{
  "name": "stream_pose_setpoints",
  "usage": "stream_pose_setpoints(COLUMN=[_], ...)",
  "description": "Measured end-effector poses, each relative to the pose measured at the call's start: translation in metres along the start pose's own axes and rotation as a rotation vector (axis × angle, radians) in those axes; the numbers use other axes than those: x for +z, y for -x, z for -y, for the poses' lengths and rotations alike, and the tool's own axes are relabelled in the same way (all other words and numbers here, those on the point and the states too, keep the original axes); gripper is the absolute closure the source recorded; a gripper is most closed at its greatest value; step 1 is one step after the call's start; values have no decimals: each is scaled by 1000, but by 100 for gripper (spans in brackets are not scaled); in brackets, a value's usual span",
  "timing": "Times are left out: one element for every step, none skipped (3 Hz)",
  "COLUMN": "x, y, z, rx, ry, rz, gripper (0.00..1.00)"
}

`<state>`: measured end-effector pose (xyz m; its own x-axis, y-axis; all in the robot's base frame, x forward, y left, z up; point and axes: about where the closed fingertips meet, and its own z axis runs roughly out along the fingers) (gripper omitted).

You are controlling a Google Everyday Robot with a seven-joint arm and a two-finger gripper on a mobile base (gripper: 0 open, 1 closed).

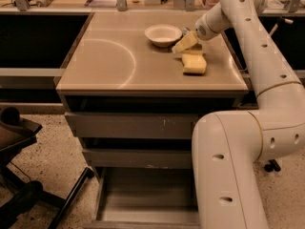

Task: Place redbull can into bottom drawer

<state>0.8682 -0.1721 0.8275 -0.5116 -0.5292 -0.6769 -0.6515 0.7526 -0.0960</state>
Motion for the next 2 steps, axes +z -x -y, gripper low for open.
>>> stream_pose_setpoints(x=[0, 0], y=[0, 0], z=[0, 0], rx=[0, 0], ry=[0, 0], rz=[0, 0], gripper=[19, 41])
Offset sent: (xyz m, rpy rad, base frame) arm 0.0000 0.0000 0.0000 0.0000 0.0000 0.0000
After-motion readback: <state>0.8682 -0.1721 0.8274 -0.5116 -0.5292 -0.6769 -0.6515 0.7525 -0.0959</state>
